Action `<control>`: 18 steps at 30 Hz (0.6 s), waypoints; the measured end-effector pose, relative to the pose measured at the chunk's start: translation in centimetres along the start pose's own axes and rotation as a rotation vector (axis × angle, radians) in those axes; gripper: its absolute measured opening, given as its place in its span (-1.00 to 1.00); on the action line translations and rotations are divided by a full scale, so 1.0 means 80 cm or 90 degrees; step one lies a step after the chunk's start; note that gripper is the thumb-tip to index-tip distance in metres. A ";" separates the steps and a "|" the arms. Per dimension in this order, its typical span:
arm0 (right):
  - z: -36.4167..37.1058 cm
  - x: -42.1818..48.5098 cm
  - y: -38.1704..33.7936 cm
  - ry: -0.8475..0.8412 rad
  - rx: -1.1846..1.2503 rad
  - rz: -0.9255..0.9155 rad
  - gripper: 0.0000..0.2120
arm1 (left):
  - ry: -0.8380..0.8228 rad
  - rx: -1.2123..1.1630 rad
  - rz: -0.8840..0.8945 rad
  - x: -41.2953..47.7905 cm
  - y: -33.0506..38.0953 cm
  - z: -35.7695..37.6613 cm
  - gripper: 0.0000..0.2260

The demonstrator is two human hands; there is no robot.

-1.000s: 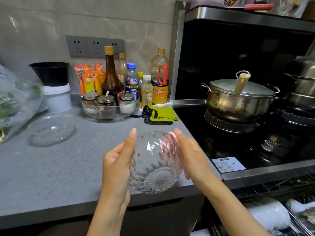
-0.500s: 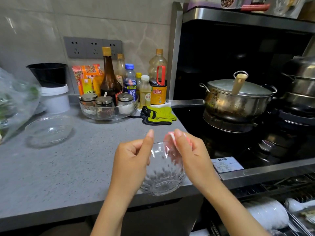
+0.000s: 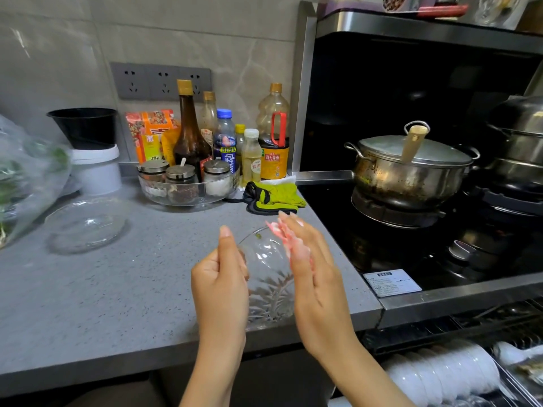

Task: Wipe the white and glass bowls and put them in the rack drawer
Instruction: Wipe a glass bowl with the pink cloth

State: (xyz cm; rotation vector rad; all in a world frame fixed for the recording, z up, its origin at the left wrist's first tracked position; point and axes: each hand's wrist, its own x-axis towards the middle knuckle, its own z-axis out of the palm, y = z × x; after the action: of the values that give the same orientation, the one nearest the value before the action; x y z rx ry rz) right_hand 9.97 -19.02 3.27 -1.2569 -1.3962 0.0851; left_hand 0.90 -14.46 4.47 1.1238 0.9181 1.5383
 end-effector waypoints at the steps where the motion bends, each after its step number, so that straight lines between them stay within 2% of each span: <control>1: 0.004 -0.003 -0.004 -0.014 -0.068 -0.028 -0.61 | -0.010 -0.002 -0.002 0.000 0.000 0.001 -0.47; 3: 0.012 -0.008 -0.009 -0.013 -0.222 -0.106 -0.60 | -0.054 -0.003 -0.001 -0.001 0.000 0.003 -0.47; 4: 0.013 -0.007 -0.011 -0.004 -0.247 -0.129 -0.61 | -0.072 0.000 0.001 -0.003 0.002 0.003 -0.49; 6: 0.010 0.002 -0.016 0.008 -0.194 -0.125 -0.63 | -0.092 0.015 0.021 -0.006 0.009 0.002 -0.48; 9: -0.004 0.018 -0.019 0.034 0.073 0.005 -0.67 | -0.100 0.019 0.037 -0.005 0.016 -0.004 -0.46; 11: -0.012 0.024 -0.017 0.032 0.242 0.157 -0.72 | -0.122 -0.023 0.012 -0.003 0.019 -0.009 -0.31; 12: -0.014 0.024 -0.013 0.032 0.307 0.245 -0.71 | -0.133 -0.061 -0.013 -0.001 0.019 -0.012 -0.25; 14: -0.015 0.021 -0.001 0.055 0.426 0.393 -0.57 | -0.129 -0.124 -0.062 0.000 0.022 -0.014 -0.28; 16: -0.013 0.017 0.005 0.094 0.486 0.458 -0.43 | -0.119 -0.138 -0.088 0.001 0.023 -0.014 -0.33; 18: -0.011 0.017 0.008 0.128 0.489 0.484 -0.38 | -0.135 -0.091 -0.079 0.005 0.025 -0.015 -0.27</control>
State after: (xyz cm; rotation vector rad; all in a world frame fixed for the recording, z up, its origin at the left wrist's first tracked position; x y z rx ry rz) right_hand 11.44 -18.34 4.00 -1.0183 -0.5403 0.9007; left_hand -0.78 -14.58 6.07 1.0831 0.7101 1.3342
